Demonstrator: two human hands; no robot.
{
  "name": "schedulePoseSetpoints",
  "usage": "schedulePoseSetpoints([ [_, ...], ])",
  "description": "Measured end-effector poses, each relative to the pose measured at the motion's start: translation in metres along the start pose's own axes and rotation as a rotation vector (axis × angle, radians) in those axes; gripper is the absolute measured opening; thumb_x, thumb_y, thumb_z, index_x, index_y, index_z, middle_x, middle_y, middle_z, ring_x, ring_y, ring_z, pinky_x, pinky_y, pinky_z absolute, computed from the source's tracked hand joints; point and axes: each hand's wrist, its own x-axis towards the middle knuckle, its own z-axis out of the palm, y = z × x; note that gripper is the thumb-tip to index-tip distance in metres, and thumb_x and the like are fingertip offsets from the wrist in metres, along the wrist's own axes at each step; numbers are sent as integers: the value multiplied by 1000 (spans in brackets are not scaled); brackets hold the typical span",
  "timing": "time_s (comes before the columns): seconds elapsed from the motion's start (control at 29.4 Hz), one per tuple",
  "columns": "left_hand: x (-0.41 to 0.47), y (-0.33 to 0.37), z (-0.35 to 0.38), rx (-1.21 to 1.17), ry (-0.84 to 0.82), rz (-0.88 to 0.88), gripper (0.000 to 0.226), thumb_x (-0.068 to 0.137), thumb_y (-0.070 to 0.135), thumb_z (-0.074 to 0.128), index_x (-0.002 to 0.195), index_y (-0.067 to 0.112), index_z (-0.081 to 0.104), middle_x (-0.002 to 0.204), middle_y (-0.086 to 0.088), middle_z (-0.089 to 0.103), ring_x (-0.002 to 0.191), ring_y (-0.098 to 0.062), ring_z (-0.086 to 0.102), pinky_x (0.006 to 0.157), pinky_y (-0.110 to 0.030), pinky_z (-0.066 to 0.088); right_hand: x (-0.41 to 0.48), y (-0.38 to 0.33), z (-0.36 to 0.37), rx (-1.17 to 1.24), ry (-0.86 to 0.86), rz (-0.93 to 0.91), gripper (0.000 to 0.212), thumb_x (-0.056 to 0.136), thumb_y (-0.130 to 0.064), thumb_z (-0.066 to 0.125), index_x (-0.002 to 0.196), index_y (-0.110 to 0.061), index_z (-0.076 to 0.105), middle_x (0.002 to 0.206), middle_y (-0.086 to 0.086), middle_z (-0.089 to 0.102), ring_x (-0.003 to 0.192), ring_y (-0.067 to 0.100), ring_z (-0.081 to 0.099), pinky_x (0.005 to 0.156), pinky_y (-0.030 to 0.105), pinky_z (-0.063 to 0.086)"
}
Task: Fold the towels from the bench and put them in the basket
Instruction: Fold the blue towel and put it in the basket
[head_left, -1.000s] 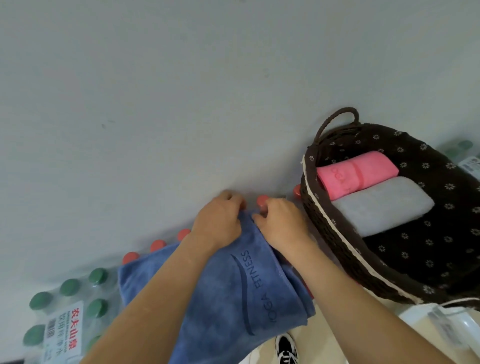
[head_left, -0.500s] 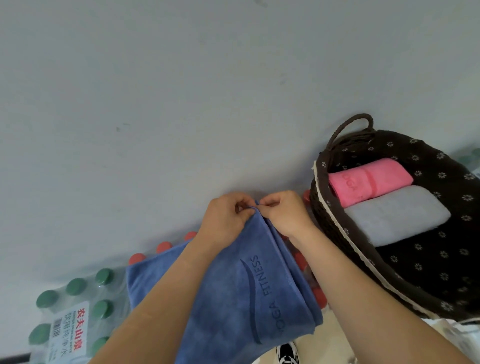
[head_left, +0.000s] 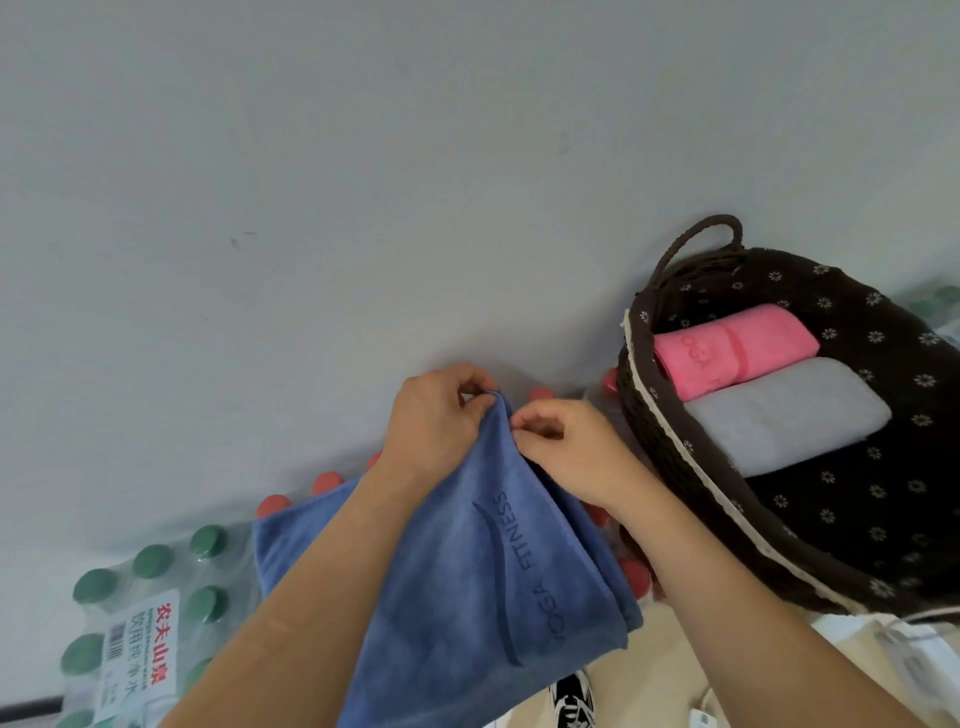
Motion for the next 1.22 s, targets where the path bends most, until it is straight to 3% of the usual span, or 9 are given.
schedulePoseSetpoints([
  [0.17,-1,1,0,61,47,30,16,84,13,61,88,26,69,82,14,67,74,-9,60,75,-24,45,-41,1,-5,-133,-151,29,50,82,-44,65,62,0,50,55,2,39,52,10,35,52,31,31],
  [0.31,6,-4,13,173,45,90,14,85,13,57,92,20,67,89,1,71,83,-23,64,79,-35,48,-83,7,-5,-316,-135,55,49,79,-37,65,55,-8,33,54,3,25,50,9,26,51,31,24],
  [0.44,8,-9,28,257,24,95,13,87,12,53,92,15,65,89,-9,71,84,-33,64,75,-40,48,-120,9,-6,-332,11,135,44,81,-41,57,59,-6,41,60,15,43,51,19,39,52,41,36],
  [0.51,8,-10,32,292,41,98,14,89,12,51,93,15,65,90,-10,71,84,-34,63,74,-39,46,-133,13,-9,-334,51,184,42,84,-43,58,62,-7,54,67,12,55,61,20,52,61,41,45],
  [0.61,8,-9,35,335,53,95,17,90,12,50,97,13,66,93,-13,70,85,-36,63,74,-37,43,-150,20,-13,-297,76,191,30,80,-44,64,69,-17,62,74,-2,57,70,8,54,68,33,48],
  [0.71,7,-9,38,368,70,110,19,92,13,49,100,13,65,96,-14,70,87,-37,63,75,-39,44,-162,27,-12,-341,120,192,21,81,-40,64,72,-22,58,78,-6,57,74,7,54,69,30,47],
  [0.88,6,-13,40,382,95,118,19,92,13,49,101,13,66,96,-16,71,86,-39,63,75,-41,45,-174,32,0,-356,237,156,29,94,-38,49,71,-32,33,64,-5,53,60,11,50,52,21,33],
  [1.09,4,-12,40,407,100,125,20,92,13,48,103,13,65,97,-15,70,87,-39,63,75,-40,44,-178,45,9,-61,381,254,28,87,-25,60,67,-23,41,60,2,49,54,13,45,52,30,38],
  [1.22,3,-11,39,380,95,94,21,93,14,47,104,15,65,98,-12,71,89,-37,63,78,-39,45,-174,56,14,141,480,350,26,83,-15,68,63,-17,52,59,1,55,53,8,48,52,19,41],
])
